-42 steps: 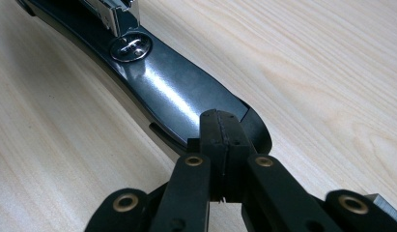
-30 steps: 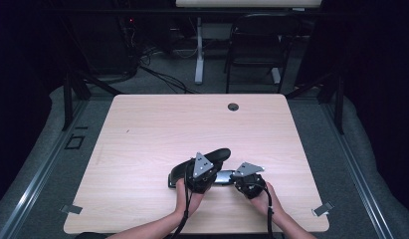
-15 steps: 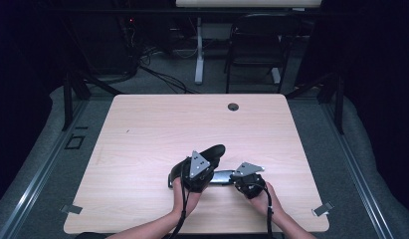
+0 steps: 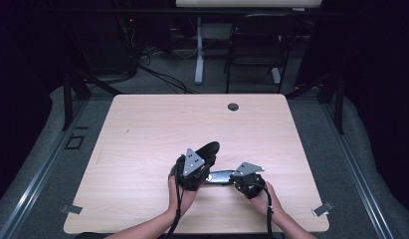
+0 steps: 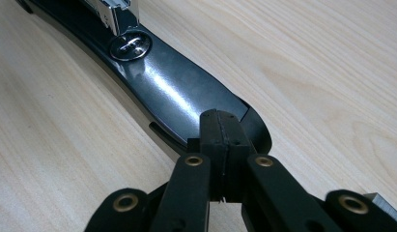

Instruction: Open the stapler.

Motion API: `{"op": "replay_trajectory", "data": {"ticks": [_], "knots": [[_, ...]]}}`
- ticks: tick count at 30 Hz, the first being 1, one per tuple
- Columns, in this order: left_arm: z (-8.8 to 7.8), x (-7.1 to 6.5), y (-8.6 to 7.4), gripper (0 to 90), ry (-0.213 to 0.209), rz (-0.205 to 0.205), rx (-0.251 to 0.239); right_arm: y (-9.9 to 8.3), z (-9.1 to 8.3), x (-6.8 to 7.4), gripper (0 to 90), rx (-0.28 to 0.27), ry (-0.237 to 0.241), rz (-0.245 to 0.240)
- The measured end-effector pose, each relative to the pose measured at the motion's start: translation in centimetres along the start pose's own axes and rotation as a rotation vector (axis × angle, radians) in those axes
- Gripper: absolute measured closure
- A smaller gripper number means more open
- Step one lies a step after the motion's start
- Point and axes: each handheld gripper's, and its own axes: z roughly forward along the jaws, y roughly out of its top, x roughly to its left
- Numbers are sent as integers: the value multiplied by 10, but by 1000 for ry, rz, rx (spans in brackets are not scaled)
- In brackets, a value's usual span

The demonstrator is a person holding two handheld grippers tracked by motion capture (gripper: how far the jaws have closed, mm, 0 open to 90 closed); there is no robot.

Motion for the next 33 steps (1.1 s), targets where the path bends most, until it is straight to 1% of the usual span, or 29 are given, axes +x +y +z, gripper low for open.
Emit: {"op": "replay_trajectory", "data": {"ticks": [3,9,11,13,14,20,23,24,25,28,33], "knots": [[-2,1,2,900,2,-7,4,0,0,0,900,0,-1,5],[-6,4,3,900,5,-7,-1,0,0,0,900,0,-1,3],[-11,6,4,900,20,-8,-18,0,0,0,900,2,-7,4],[-12,7,4,900,20,-8,-23,0,0,0,900,5,-4,3],[-14,9,4,900,25,-16,-36,0,0,-1,900,6,2,8],[-18,12,5,900,25,-19,-40,1,0,0,900,7,-1,9],[-21,14,6,900,29,-26,-44,1,0,0,900,9,-2,8],[-22,14,6,900,37,-37,-56,1,0,0,900,9,-3,8],[-23,15,5,900,36,-42,-60,1,0,0,900,8,-2,8],[-25,17,5,900,34,-44,-69,1,0,-1,900,6,3,15],[-28,19,7,900,37,-41,-78,1,0,-1,900,9,5,13]]}}
